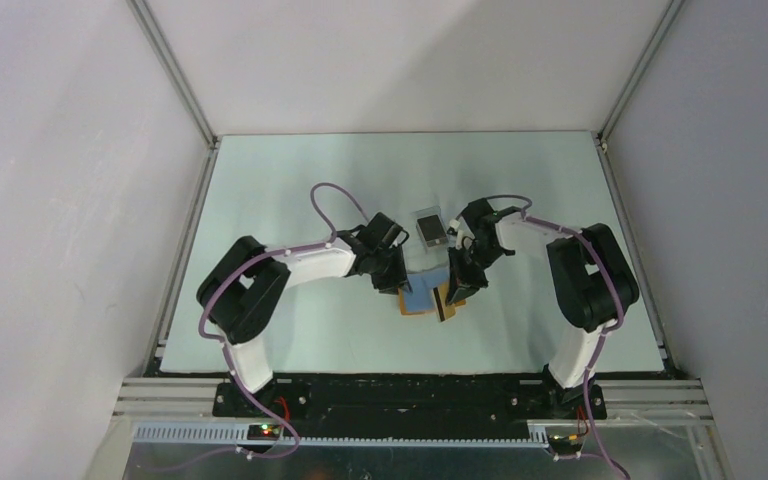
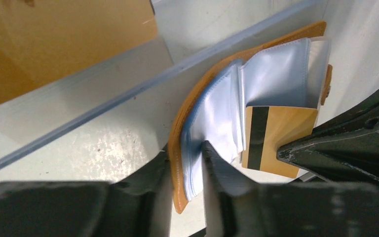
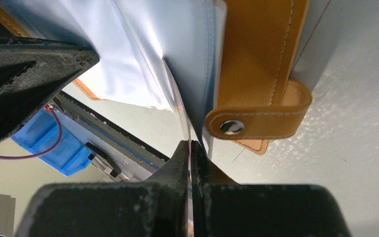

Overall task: Put the credit cards into the card holder
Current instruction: Insert the credit card into the card holder.

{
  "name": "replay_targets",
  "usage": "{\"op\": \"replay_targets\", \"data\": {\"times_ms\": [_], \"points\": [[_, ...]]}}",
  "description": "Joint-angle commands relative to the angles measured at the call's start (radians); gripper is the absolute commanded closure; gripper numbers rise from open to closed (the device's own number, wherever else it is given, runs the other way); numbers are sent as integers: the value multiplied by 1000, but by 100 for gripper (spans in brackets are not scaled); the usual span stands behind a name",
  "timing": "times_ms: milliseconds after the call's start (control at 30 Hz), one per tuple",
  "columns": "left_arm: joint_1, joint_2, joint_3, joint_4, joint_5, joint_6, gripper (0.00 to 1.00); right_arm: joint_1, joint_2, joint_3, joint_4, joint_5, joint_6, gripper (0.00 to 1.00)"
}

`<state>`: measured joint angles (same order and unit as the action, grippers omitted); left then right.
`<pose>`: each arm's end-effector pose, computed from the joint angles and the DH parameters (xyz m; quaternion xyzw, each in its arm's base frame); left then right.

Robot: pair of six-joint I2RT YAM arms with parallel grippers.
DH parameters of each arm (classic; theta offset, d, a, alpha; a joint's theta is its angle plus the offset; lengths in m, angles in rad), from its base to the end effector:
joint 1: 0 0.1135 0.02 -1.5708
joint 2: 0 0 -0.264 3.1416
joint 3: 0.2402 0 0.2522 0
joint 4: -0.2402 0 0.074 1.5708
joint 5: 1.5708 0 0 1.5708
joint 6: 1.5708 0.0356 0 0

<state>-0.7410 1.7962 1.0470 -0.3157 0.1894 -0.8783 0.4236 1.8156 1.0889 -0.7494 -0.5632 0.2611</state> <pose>0.2552 -0.2426 0.1526 -0.0425 0.9632 -0.2435 0.1056 0.2810 0.1475 0.1481 0.0910 -0.9553 -0.2767 0.0504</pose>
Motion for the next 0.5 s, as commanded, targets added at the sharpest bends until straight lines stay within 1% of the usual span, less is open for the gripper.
{"op": "replay_targets", "data": {"times_ms": [0, 67, 100, 167, 333, 467], "points": [[-4, 9, 11, 38, 18, 50, 78, 0, -17, -26, 4, 30, -11, 100], [-3, 7, 4, 37, 30, 74, 87, -7, -31, -25, -1, 35, -14, 100], [-2, 4, 0, 32, 35, 90, 93, -11, -37, -25, -2, 38, -15, 100], [-1, -6, -8, 26, 38, 106, 98, -12, -65, -26, -5, 38, -19, 100], [1, -29, -10, 12, 49, 126, 100, 5, -171, -12, -10, 16, -33, 100], [0, -41, 0, 6, 67, 143, 100, 13, -210, 8, -2, -13, -37, 100]]}}
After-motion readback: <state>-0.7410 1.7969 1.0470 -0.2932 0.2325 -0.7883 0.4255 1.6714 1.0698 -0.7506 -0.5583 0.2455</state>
